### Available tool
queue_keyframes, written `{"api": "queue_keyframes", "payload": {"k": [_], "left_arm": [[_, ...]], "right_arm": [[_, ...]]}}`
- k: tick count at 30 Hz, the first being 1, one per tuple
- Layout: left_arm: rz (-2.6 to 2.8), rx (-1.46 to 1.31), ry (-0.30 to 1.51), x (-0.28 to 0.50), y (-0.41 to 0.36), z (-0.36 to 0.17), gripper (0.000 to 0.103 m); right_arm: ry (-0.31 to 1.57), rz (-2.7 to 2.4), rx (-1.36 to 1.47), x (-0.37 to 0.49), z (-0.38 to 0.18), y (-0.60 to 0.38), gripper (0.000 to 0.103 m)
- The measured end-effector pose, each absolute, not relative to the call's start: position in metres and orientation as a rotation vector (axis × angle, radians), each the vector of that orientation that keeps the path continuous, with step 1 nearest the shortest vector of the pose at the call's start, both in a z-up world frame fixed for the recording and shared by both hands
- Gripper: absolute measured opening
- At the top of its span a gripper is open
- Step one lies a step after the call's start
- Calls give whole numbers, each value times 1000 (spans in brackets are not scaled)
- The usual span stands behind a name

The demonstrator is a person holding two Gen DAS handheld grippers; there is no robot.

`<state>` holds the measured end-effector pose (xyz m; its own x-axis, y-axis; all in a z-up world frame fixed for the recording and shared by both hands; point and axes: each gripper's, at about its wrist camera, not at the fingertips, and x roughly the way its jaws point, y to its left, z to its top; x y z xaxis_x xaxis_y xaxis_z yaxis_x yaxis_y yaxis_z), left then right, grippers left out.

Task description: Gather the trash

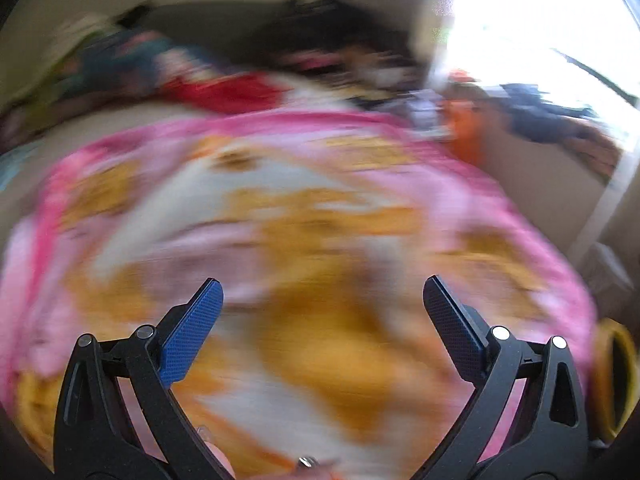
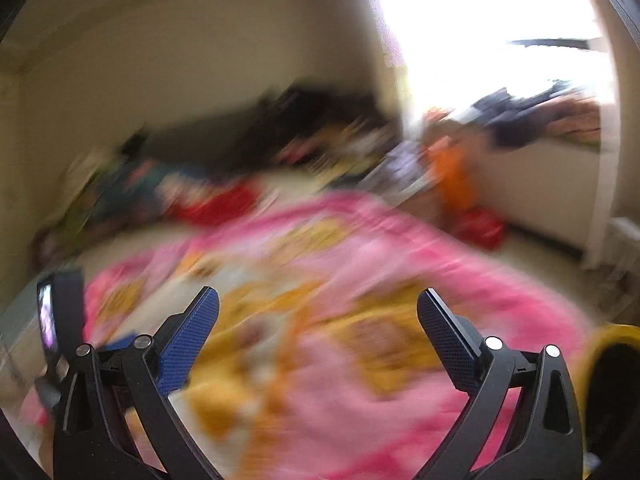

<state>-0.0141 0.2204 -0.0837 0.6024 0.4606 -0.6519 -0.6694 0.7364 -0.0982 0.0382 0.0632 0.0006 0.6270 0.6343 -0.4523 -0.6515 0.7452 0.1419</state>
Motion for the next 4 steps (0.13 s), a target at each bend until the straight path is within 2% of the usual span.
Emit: {"api": "queue_keyframes", "payload": {"k": [4], "left_arm": [[878,-437,733,-40,294,-128,92]], "right_arm": [[769,904,-237,42,-75,196,97]]}}
